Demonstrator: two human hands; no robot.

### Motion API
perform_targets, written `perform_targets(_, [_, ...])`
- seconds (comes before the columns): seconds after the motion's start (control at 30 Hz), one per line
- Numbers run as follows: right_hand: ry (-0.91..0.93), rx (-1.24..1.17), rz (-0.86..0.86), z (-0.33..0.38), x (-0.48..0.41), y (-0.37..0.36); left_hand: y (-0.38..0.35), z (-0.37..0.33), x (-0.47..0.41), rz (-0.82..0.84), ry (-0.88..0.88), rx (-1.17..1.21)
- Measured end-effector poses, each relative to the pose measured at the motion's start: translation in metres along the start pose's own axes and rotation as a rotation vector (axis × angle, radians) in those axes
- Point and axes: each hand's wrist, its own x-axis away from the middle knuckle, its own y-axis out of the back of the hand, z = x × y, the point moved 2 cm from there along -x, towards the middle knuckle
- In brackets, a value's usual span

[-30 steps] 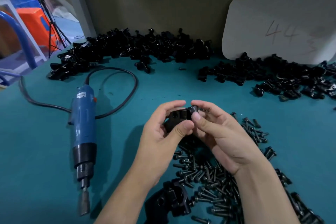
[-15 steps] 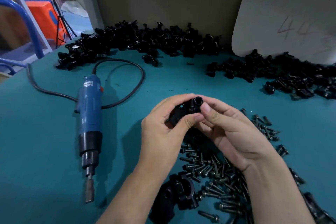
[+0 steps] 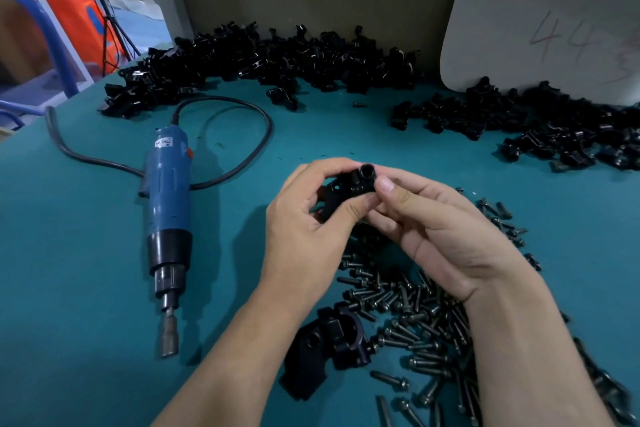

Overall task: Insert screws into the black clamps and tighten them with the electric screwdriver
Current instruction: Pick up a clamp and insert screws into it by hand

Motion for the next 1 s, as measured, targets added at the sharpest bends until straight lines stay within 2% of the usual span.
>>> perform_targets(0.13, [0.048,0.138,-0.123,0.026,0.012,0.000,0.000,-0.001,0.000,0.013,0.038,0.036])
perform_targets(0.2, [0.107,0.399,-0.284,0.045,0.022,0.004,0.000,-0.001,-0.001,0.018,0.051,0.044])
perform_targets(0.27, [0.127,0.798,-0.360,0.058,0.037,0.008,0.000,0.000,-0.001,0.029,0.067,0.049])
perform_targets(0.33, [-0.002,1.129,-0.213,0.059,0.051,0.006,-0.001,0.001,-0.001,0.033,0.092,0.039])
perform_targets(0.43, [-0.350,1.451,0.061,0.043,0.061,-0.003,0.000,0.003,-0.002,0.011,0.117,0.050])
perform_targets(0.6, [-0.367,1.516,0.056,0.037,0.047,-0.013,0.000,0.003,-0.003,0.011,0.155,0.105])
perform_targets(0.8, [-0.428,1.526,0.146,0.043,0.033,-0.018,0.001,0.008,-0.004,0.014,0.177,0.159])
perform_targets(1.0, [-0.505,1.582,0.132,0.043,0.033,-0.024,0.001,0.013,-0.004,0.016,0.207,0.243])
